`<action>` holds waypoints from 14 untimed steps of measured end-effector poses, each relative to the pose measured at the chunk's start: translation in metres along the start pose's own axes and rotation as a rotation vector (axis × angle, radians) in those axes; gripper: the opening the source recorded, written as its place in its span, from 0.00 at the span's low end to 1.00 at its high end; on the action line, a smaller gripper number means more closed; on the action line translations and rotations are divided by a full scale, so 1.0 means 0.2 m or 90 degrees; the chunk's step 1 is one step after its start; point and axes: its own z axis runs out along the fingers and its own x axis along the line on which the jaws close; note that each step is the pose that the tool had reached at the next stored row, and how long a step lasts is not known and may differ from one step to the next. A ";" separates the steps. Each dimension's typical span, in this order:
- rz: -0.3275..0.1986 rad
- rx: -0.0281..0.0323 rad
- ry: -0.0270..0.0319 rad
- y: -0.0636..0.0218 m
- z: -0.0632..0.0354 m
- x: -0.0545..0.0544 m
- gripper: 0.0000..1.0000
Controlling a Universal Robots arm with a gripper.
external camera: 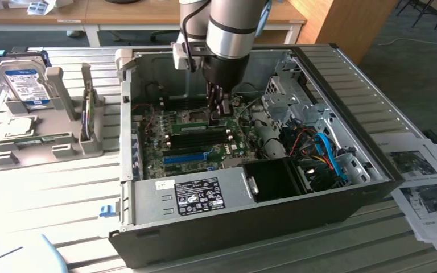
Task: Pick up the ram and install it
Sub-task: 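Insert the ram into the slot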
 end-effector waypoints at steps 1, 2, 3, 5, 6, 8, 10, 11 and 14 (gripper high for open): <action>0.000 0.0000 0.0003 0.000 0.004 0.00 0.11; 0.000 0.0000 0.0006 0.000 0.008 0.00 0.11; 0.000 0.0000 0.0009 -0.001 0.012 0.00 0.11; 0.000 0.0001 0.0014 -0.001 0.019 0.00 0.11; 0.000 0.0000 0.0015 -0.001 0.022 0.00 0.11; 0.000 0.0000 0.0018 -0.001 0.029 0.00 0.11; 0.000 0.0000 0.0021 -0.002 0.036 0.00 0.11; 0.000 0.0000 0.0023 -0.002 0.039 0.00 0.11; 0.000 0.0000 0.0028 -0.002 0.049 0.00 0.11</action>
